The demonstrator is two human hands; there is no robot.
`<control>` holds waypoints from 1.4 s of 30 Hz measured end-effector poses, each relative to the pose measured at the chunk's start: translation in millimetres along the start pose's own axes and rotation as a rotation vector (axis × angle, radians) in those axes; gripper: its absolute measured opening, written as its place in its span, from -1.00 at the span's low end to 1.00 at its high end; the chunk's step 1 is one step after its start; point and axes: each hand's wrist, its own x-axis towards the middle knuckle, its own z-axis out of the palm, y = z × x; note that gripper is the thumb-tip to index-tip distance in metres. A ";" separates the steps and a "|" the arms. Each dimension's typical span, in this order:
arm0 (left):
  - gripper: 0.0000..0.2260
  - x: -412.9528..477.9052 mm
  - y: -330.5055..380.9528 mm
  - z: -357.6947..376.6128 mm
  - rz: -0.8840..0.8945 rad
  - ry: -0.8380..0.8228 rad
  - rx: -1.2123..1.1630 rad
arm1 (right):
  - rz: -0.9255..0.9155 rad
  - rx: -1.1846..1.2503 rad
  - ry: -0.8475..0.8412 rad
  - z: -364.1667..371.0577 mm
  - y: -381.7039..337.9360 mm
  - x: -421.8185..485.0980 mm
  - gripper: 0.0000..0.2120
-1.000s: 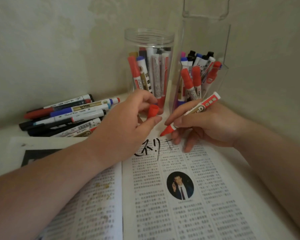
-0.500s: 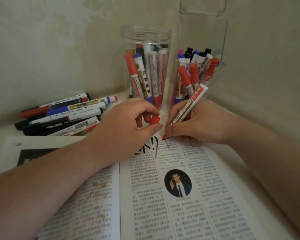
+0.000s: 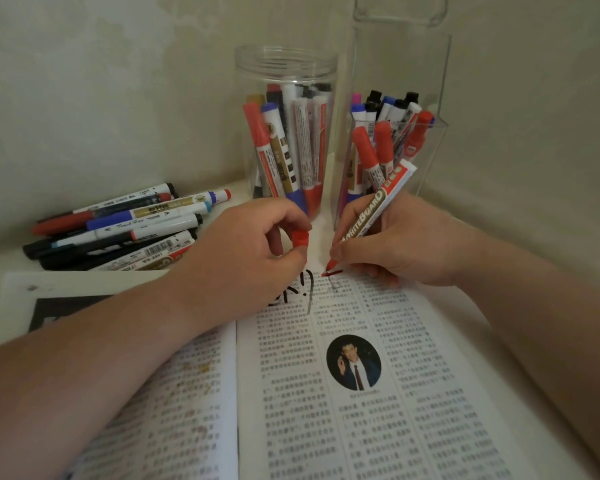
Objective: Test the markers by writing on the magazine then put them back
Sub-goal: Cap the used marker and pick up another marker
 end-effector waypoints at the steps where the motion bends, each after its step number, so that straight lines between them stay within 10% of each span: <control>1: -0.82 0.1 0.1 -0.2 0.002 0.000 0.005 | 0.003 -0.005 -0.012 0.0 0.0 0.4 -0.89; 42: -0.86 0.4 -2.9 1.0 0.037 -0.028 -0.009 | -0.037 -0.090 -0.069 -6.3 1.3 1.7 -0.83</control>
